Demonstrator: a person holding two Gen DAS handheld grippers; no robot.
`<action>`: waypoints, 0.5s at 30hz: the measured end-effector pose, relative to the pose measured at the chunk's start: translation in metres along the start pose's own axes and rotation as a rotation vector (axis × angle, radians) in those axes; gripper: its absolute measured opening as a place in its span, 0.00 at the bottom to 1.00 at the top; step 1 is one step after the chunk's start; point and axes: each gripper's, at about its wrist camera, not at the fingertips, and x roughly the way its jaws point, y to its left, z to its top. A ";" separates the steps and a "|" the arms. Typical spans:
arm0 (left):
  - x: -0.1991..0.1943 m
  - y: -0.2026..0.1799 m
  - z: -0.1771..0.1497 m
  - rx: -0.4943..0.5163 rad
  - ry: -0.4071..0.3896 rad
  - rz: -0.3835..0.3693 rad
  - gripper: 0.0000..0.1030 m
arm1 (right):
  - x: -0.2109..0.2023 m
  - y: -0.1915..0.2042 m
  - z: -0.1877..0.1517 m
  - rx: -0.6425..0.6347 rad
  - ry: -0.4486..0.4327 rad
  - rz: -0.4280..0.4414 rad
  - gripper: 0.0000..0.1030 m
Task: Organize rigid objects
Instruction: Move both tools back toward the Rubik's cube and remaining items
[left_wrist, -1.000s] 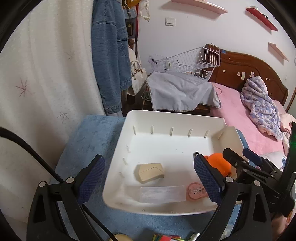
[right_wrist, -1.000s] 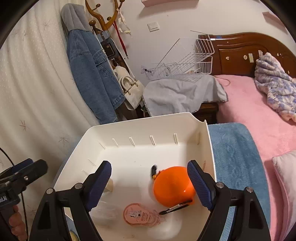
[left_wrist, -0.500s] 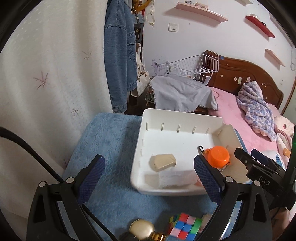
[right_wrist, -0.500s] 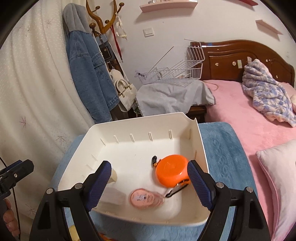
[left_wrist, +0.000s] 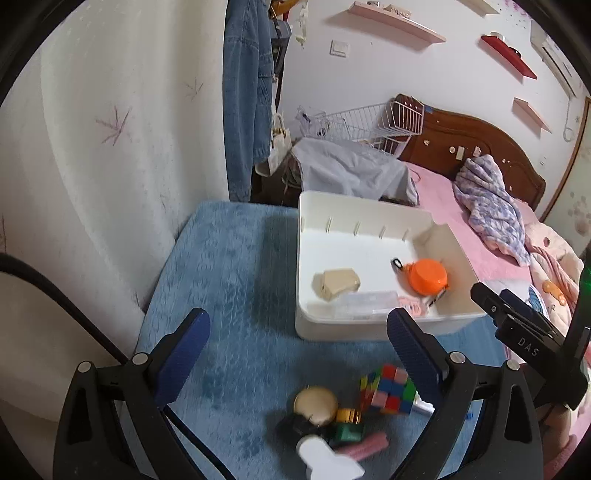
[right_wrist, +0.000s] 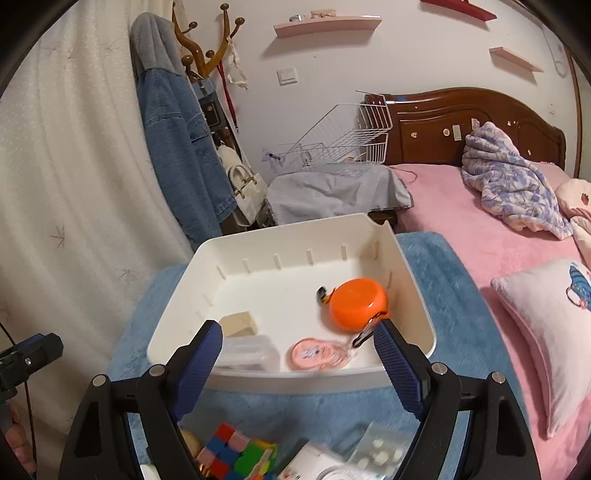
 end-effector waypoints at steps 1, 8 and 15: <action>-0.001 0.003 -0.003 -0.002 0.010 -0.006 0.94 | -0.002 0.003 -0.004 0.000 0.001 0.001 0.82; -0.001 0.016 -0.025 -0.003 0.066 -0.035 0.94 | -0.007 0.020 -0.030 0.006 0.029 -0.001 0.82; 0.006 0.017 -0.051 -0.002 0.137 -0.081 0.94 | -0.004 0.030 -0.057 0.017 0.079 0.003 0.82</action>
